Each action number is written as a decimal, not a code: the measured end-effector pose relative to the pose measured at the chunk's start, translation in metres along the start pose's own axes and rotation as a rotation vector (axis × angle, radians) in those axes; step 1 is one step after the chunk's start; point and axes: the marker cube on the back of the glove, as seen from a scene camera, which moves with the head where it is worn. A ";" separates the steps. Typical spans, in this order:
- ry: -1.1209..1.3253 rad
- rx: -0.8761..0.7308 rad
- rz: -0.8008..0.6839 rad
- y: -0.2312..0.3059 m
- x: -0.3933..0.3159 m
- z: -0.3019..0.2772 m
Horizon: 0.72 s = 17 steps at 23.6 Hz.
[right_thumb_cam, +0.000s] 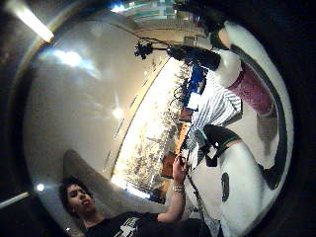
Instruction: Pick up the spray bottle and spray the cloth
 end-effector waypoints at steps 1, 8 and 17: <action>-0.005 0.008 0.006 -0.004 0.001 0.002; -0.020 0.033 -0.041 -0.017 0.001 0.008; -0.129 0.266 -0.068 -0.020 0.001 0.003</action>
